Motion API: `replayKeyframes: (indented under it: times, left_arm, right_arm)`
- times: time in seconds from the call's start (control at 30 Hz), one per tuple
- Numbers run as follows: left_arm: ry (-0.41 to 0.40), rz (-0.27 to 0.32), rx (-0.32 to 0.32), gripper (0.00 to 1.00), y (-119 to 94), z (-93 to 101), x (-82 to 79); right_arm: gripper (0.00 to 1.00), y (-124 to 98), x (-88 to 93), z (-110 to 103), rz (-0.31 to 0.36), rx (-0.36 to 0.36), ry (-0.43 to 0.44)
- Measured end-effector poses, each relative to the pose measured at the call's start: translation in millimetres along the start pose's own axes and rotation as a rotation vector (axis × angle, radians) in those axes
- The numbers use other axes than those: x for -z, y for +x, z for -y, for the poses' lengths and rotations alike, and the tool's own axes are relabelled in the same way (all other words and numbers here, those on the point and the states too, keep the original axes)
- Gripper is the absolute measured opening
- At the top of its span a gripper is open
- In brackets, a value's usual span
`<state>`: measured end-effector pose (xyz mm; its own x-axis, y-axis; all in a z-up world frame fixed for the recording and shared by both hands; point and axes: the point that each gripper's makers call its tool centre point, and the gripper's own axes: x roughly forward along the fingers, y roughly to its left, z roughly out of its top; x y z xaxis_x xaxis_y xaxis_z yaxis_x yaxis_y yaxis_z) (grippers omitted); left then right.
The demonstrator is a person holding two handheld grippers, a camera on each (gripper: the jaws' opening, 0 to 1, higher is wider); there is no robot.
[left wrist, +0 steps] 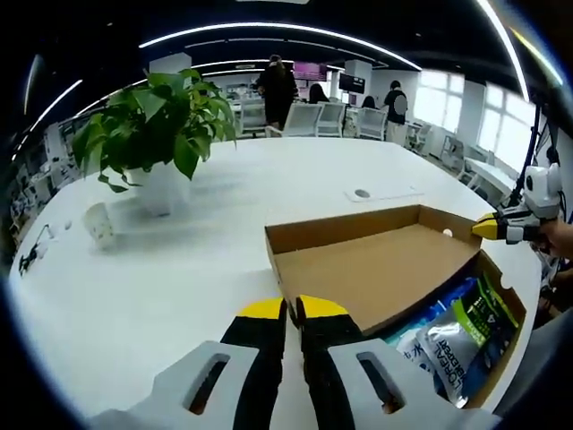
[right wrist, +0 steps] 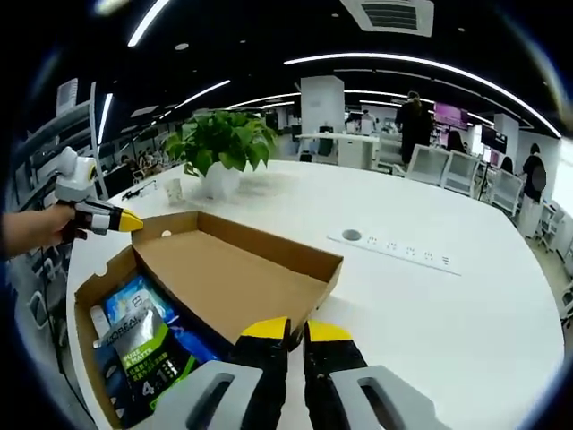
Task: Operate the shoe box by opening the lid, removing the specified soft item, and placing it in the target area until the item is outside and the box remains undamaged.
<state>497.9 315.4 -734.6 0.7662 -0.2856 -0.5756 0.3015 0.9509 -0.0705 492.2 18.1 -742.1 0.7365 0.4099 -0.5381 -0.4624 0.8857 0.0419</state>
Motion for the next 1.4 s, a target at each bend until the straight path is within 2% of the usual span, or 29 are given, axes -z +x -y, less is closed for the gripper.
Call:
replayKeyframes:
  times: [0.37, 0.63, 1.0, 1.4]
  left_arm:
    - [0.019, 0.0, -0.012, 0.05, -9, 3.6, 2.4]
    - [0.029, 0.01, -0.012, 0.09, -26, 10.5, 1.7]
    - [0.043, -0.001, 0.014, 0.12, -47, 33.5, 7.6]
    - [0.032, -0.069, 0.095, 0.18, -59, 66.1, 34.7]
  right_arm:
    - [0.02, -13, -6.1, 1, 0.028, -0.003, -0.029]
    - [0.05, -27, -6.5, -4, 0.04, -0.033, -0.069]
    - [0.09, -42, 5.2, -24, -0.008, -0.143, -0.103]
    - [0.16, -51, 19.0, -47, -0.078, -0.297, -0.155]
